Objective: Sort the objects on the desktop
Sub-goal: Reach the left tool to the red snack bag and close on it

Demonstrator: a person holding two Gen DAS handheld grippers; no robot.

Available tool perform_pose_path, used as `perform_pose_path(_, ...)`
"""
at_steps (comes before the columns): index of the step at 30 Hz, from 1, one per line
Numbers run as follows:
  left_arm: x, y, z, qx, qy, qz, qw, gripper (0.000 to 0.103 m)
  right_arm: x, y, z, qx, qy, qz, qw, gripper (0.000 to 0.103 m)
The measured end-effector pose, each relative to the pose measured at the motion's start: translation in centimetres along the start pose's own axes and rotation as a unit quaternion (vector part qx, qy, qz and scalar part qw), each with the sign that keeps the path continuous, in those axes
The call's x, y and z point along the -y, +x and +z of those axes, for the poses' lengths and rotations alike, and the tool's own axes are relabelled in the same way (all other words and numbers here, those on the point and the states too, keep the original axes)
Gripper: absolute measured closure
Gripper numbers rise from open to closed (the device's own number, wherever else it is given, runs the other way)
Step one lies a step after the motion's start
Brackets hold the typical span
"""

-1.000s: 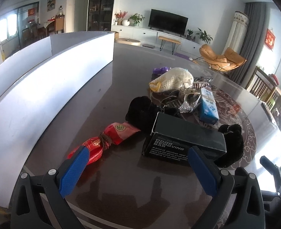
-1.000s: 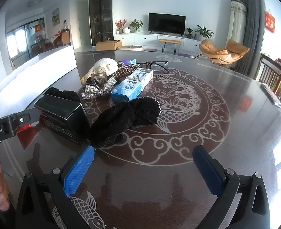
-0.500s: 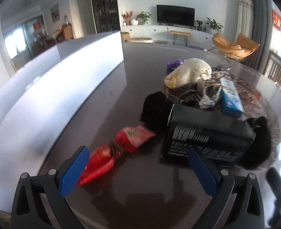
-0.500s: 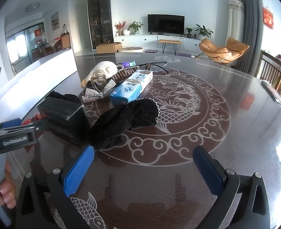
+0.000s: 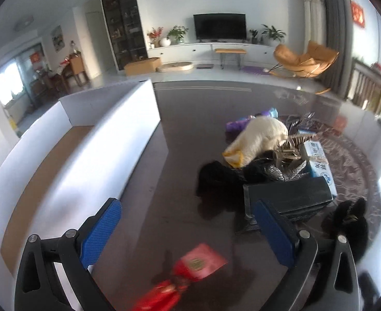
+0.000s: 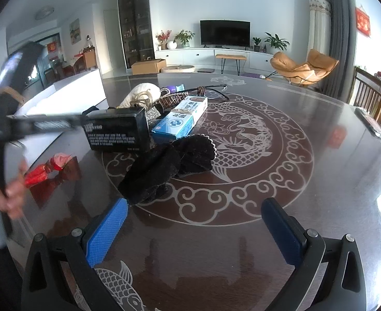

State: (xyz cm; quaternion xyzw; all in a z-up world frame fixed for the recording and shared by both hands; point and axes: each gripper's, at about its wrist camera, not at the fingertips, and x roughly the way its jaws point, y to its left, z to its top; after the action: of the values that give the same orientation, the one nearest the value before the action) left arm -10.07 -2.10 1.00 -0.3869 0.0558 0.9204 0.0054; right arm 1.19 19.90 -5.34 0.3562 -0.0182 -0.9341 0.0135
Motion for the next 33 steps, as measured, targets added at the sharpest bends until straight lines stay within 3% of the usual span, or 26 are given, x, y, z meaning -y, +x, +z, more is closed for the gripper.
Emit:
perform_pose_path(2,-2.5,-0.5,-0.3,-0.016,-0.003,-0.043,0.9989,0.0,-0.1,0.0,0.0,0.001,-0.001,0.002,1.0,0.0)
perform_pose_path(5,-3.0,0.0,-1.7,-0.057,0.029,-0.098,0.9931,0.0,-0.2,-0.1,0.0,0.002,-0.003,0.003,1.0,0.0)
perform_pose_path(8,-2.2,1.0,-4.2,-0.096,0.083,-0.113,0.9855,0.0,-0.2,-0.1,0.0,-0.001,-0.002,0.004,1.0,0.0)
perform_pose_path(11,-1.1,2.5,-6.4,-0.128,0.12,-0.096,0.9797,0.0,-0.1,0.1,0.0,-0.001,0.0,0.002,1.0,0.0)
perform_pose_path(15,-2.4,2.8,-6.6,-0.135,0.073,-0.118,0.9811,0.0,-0.1,0.1,0.0,-0.001,0.001,0.002,1.0,0.0)
perform_pose_path(22,-2.1,2.2,-7.3,-0.093,0.072,-0.12,0.9858,0.0,-0.1,0.2,-0.1,-0.007,-0.003,0.004,1.0,0.0)
perform_pose_path(33,-1.2,3.3,-8.0,-0.085,0.079,-0.122,0.9857,0.0,0.2,0.3,0.0,-0.007,0.004,0.012,1.0,0.0)
